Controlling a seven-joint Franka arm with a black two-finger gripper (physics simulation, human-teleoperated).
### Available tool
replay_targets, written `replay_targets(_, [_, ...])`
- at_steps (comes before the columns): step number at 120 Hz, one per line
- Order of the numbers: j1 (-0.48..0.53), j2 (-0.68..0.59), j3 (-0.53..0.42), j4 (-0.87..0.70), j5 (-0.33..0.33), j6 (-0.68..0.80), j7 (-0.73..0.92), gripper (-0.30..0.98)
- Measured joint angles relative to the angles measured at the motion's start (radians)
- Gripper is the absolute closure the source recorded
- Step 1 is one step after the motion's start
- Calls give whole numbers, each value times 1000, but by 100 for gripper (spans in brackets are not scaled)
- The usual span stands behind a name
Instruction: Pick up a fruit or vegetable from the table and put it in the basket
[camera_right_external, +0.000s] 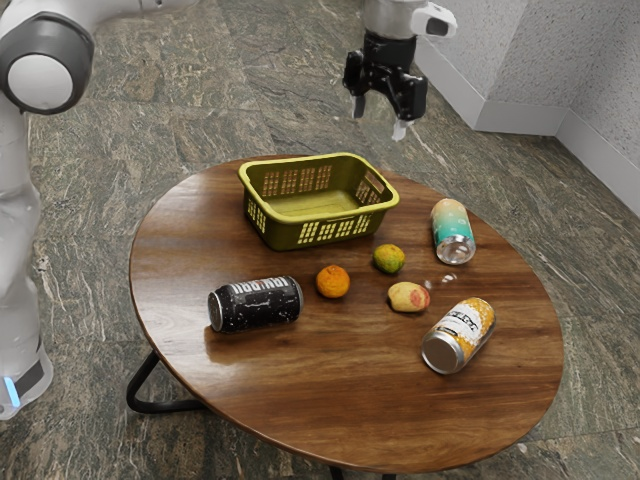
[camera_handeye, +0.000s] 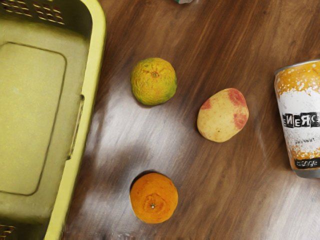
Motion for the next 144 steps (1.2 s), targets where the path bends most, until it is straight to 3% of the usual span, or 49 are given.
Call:
replay_targets(18, [-20,-4,0,22,-33,-56,-411,0])
replay_targets(36, [-45,6,-9,20,-41,-103,-605,0])
replay_targets(50, [-85,29,-22,7,-64,-124,-623,0])
replay_targets(75, [-274,-37,-23,-281,-127,-65,-624,0])
replay_targets(91, [-359,-57,-25,-348,-134,-19,-605,0])
replay_targets(103, [-339,-56,-26,-353,-135,4,-582,0])
replay_targets(120, [-234,-30,-26,-348,-134,41,-548,0])
replay_targets(133, [-158,49,-27,-340,-134,147,-489,0])
replay_targets(144, [-169,85,-27,-340,-135,235,-425,0])
